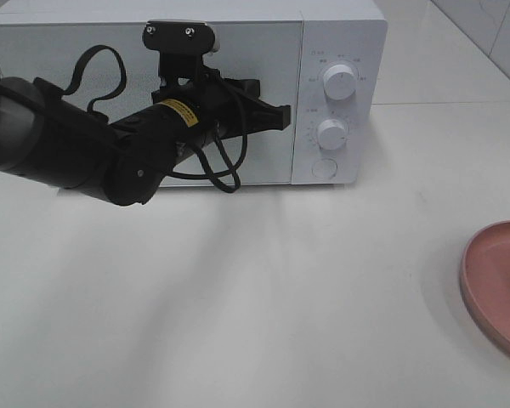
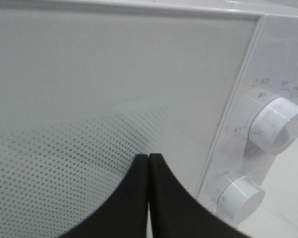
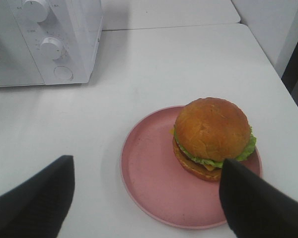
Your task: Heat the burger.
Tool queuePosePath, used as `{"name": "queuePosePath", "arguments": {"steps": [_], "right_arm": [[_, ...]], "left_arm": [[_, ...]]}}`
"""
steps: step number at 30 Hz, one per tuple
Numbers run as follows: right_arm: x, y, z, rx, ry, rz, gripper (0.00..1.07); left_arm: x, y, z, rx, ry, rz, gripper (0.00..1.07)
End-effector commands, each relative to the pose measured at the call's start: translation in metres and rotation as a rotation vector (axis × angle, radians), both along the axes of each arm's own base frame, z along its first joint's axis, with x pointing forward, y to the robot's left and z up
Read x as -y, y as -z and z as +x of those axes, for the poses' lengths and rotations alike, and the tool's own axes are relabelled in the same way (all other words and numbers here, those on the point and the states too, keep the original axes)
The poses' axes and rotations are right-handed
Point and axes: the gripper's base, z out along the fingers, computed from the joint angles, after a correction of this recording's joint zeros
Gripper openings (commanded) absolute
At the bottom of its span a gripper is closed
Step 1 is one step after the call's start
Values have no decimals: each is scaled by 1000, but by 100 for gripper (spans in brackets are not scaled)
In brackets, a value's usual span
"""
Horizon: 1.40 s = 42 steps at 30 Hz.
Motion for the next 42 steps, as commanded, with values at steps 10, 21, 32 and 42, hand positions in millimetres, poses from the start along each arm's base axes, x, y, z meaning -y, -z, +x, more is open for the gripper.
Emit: {"name": "queuePosePath", "arguments": {"steps": [10,21,32,42], "right_arm": [[0,0,-4,33,3,-8,76],[0,0,-4,33,3,-8,76],[0,0,-4,33,3,-8,76],[0,0,-4,33,3,-8,76]], "left_arm": [[10,-21,-12,-165,1,6,0],[20,-25,-74,-599,240,339,99],[-10,-44,-117,-945,353,601,100],[-57,-79,-113,-1042,286,611,100]]}}
